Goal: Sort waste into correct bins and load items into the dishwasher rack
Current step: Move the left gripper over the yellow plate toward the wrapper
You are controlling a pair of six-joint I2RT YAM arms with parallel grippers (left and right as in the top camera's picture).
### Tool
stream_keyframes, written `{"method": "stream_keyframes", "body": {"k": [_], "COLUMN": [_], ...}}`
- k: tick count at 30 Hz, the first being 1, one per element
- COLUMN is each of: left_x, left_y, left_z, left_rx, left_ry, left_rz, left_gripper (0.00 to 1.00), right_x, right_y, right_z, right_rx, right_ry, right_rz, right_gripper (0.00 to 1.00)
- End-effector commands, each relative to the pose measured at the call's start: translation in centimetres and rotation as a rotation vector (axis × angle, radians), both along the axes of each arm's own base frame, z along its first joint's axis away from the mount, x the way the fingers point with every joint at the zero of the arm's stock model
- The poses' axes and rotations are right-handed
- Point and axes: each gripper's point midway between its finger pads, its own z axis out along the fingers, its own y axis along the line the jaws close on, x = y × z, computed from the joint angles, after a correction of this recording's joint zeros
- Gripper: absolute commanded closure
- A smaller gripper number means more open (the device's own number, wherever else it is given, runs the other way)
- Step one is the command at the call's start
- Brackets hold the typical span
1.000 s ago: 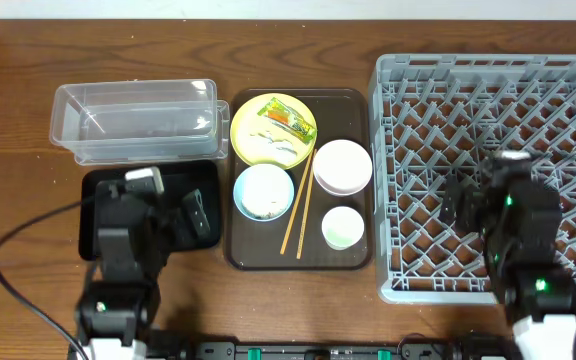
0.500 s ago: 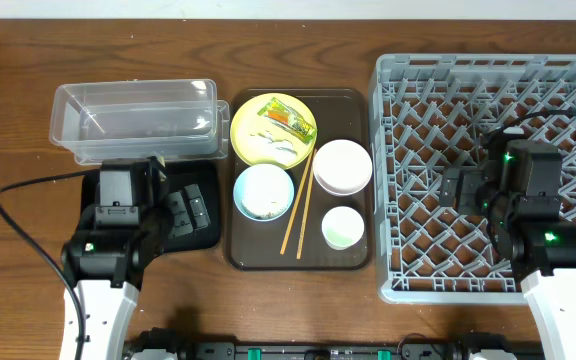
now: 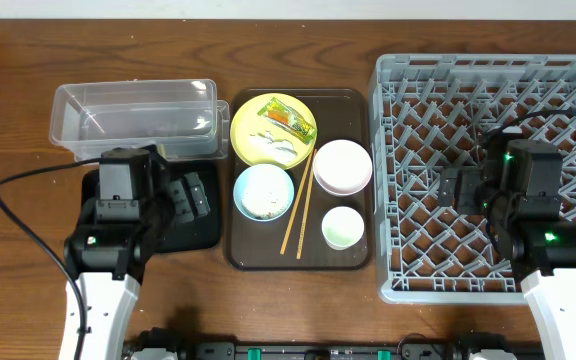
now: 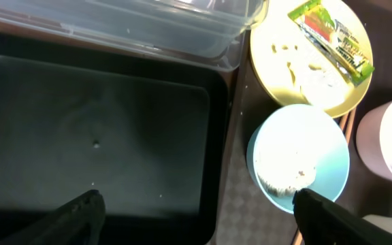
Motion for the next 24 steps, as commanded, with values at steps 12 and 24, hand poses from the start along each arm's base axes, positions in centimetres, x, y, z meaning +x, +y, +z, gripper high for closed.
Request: {"method": "stream_keyframes", "body": {"k": [12, 24], "left_x": [9.7, 15.2], "left_y": [-4.7, -12.6], "left_z": [3.5, -5.2], "left_rx": [-0.007, -0.055], "left_ry": [-0.035, 0.066], "left_rz": [-0.117, -0.186], "left_gripper": [0.13, 0.13], "right_x": [0.4, 0.4], "right_y": [0.3, 0.3], "right_z": [1.3, 1.3], "right_rx": [0.011, 0.011], "right_ry": [-0.035, -0.035], "right_rz": [0.007, 0.007], "right_gripper": [0.01, 0.01]}}
